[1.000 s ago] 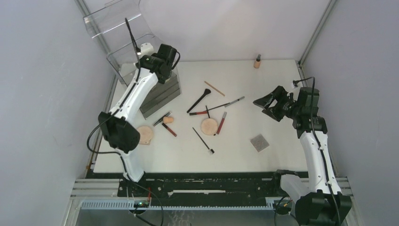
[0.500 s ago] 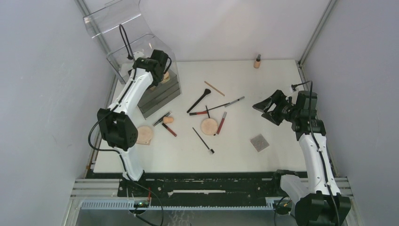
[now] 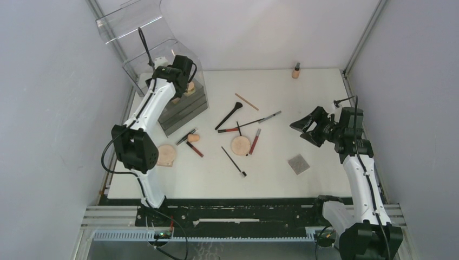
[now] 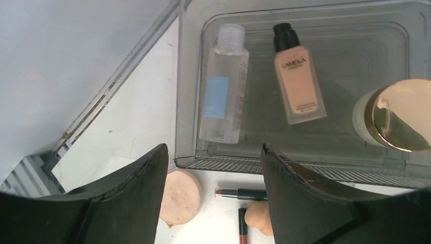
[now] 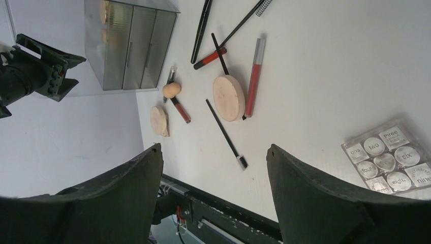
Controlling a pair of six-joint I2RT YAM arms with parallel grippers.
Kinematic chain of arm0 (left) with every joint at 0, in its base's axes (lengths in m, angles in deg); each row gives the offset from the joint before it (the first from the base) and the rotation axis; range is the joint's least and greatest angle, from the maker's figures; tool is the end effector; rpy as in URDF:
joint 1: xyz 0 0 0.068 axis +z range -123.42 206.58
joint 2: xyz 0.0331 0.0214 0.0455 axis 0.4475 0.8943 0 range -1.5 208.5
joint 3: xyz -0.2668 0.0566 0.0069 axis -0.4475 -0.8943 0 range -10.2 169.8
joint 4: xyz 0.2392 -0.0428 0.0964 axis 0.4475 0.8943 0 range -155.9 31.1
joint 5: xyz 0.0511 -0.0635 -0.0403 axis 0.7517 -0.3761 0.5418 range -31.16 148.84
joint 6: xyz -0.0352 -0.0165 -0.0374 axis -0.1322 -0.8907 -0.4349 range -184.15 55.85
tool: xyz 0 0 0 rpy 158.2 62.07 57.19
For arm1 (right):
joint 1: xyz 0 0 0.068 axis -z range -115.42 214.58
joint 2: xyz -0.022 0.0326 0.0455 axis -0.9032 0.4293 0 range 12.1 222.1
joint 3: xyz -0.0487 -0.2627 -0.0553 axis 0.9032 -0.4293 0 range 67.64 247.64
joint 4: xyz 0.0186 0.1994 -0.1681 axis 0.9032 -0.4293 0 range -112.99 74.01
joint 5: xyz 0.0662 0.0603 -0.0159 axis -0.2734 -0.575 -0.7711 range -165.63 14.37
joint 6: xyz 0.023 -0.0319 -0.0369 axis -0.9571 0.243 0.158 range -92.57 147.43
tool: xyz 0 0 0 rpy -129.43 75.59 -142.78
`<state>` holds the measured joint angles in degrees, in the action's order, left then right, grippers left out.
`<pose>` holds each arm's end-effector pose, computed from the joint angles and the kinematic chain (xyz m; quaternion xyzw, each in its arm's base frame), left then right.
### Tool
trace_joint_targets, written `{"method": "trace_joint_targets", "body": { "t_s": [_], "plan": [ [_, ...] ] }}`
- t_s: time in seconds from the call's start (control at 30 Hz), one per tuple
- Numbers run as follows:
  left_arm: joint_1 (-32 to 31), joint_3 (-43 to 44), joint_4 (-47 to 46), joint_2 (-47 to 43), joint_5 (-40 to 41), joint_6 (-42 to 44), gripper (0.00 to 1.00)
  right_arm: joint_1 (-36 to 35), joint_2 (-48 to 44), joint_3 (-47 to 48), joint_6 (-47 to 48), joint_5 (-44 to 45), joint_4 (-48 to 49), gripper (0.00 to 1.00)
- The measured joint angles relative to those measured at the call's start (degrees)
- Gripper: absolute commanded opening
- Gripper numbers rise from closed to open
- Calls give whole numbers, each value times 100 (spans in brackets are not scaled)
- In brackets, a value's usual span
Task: Organize the makeup
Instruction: Place the makeup in the drawer, then pick up the makeup from the center of the board.
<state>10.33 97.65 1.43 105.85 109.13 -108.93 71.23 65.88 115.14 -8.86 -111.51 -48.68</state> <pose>0.3737 -0.0804 0.3386 -0.3012 0.8384 0.2662 0.3680 0.1952 -0.0017 0.2947 0.1908 0.8475 0.3736 0.3251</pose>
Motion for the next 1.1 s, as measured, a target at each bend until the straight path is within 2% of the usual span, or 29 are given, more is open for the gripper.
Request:
{"method": "trace_joint_targets", "body": {
  "t_s": [0.13, 0.3, 0.47, 0.57, 0.63, 0.73, 0.87, 1.1],
  "plan": [
    [-138, -203, -483, -175, -190, 511, 72, 9, -2, 0, 42, 35, 2, 81],
    [-811, -1161, -1493, -1169, -772, 1526, 73, 13, 0, 9, 317, 463, -85, 80],
    [-1578, -2323, -2570, -2426, -2402, 2295, 79, 15, 188, 223, 739, 2286, -507, 81],
    [-1856, -2920, -3034, -2889, -3379, 2496, 83, 48, 476, 328, 765, 3469, -610, 83],
    [-2039, -3318, -3279, -3045, -3851, 2542, 85, 66, 839, 485, 734, 4223, -656, 85],
    [-2334, -3794, -3528, -3073, -4330, 2527, 88, 140, 1375, 708, 723, 4730, -592, 88],
    [-2758, -4247, -3777, -3071, -4824, 2409, 89, 264, 2476, 1353, 743, 5003, -581, 100],
    [-3110, -4511, -4085, -3069, -5110, 2378, 89, 350, 4894, 3373, 876, 5193, -835, 100]
  ]
}}
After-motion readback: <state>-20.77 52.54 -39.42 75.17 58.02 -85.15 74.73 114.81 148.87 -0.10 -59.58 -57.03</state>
